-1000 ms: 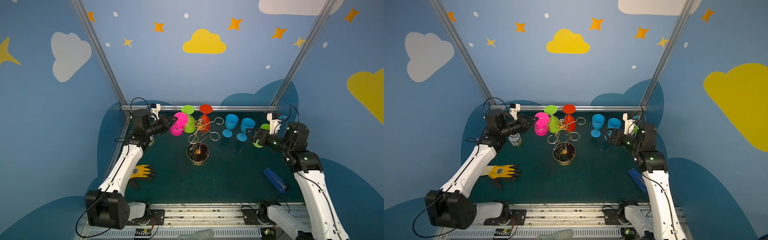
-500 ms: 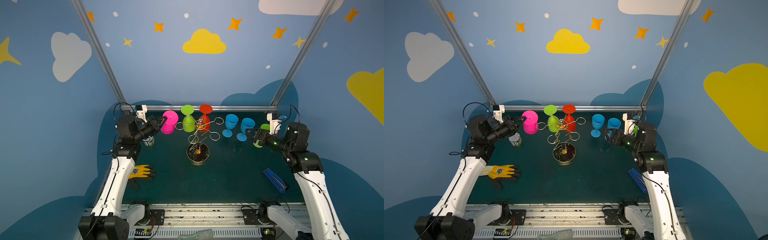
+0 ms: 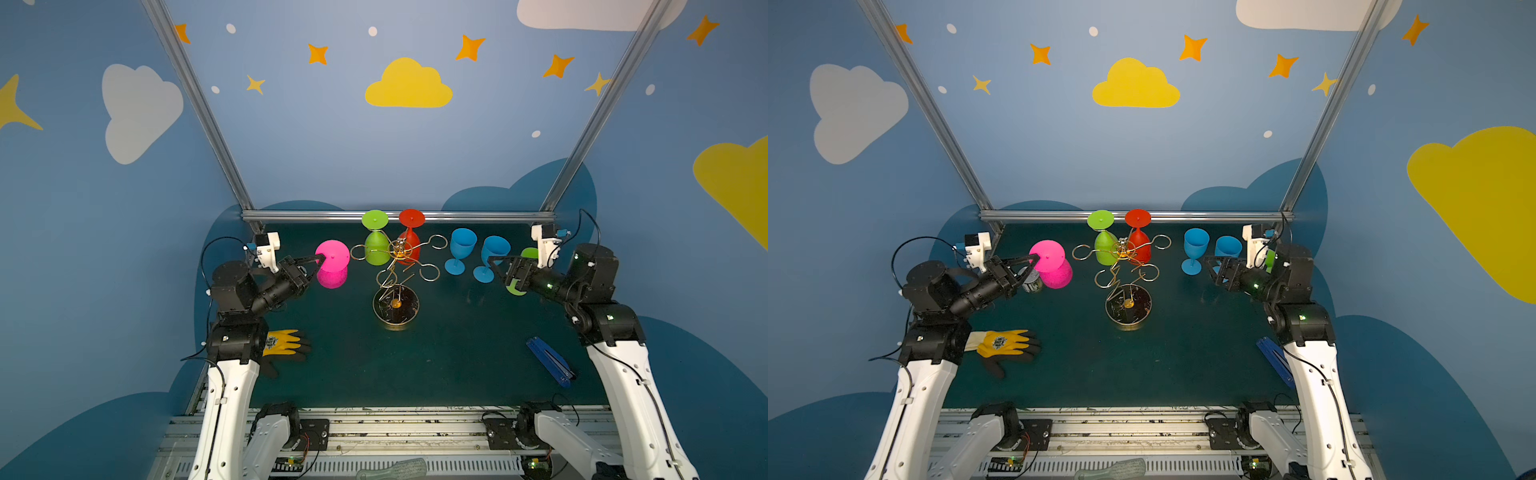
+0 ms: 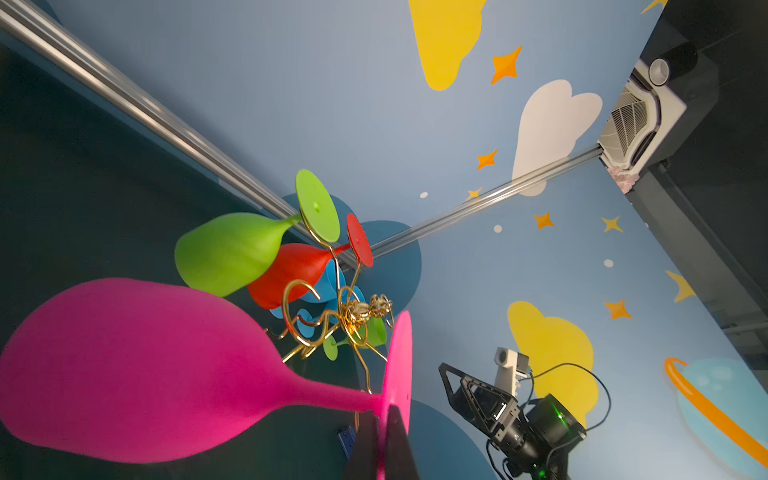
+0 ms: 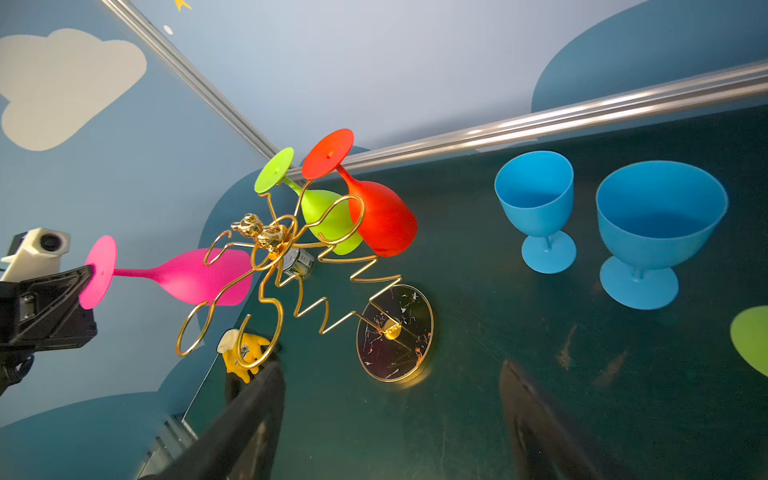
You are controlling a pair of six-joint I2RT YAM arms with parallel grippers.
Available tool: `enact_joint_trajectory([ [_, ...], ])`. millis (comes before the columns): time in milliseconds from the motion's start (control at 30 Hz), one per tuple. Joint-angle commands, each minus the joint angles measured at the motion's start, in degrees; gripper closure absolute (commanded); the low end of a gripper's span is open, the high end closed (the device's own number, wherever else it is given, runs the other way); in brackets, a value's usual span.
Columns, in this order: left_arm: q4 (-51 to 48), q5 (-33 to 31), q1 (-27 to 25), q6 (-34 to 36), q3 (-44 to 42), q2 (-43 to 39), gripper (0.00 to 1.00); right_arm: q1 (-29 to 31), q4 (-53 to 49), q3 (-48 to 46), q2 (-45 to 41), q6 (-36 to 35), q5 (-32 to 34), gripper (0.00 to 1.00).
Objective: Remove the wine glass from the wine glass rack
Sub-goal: 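Draw the held magenta glass back toward the robot with the left gripper, then reach the right gripper to the magenta glass stem held by the left gripper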
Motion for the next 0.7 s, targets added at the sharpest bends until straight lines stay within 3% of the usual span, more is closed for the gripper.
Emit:
enact_joint_trajectory([
  [0,-0.6,5.6,0.2,-2.6,1.2,-2.2,0.96,0.8,4.5,-1.8,-1.2,0.5,-3.4,0.2],
  [333,-1.2,10.5,0.2,-5.6,2.0,-3.7,0.96,5.1,6.2,-2.6,-4.0,-4.0,-8.2,0.2],
  [467,7.7,15.1,0.3,-12.9,0.8,-2.9,0.96,10.2,6.9,-2.5,-6.4,-10.9,-10.7,0.2],
  [667,2.1,20.0,-0.3,-10.2,4.1,-3.3,0.96,20.9,8.6,-1.8,-6.0,-18.5,-11.8,0.2],
])
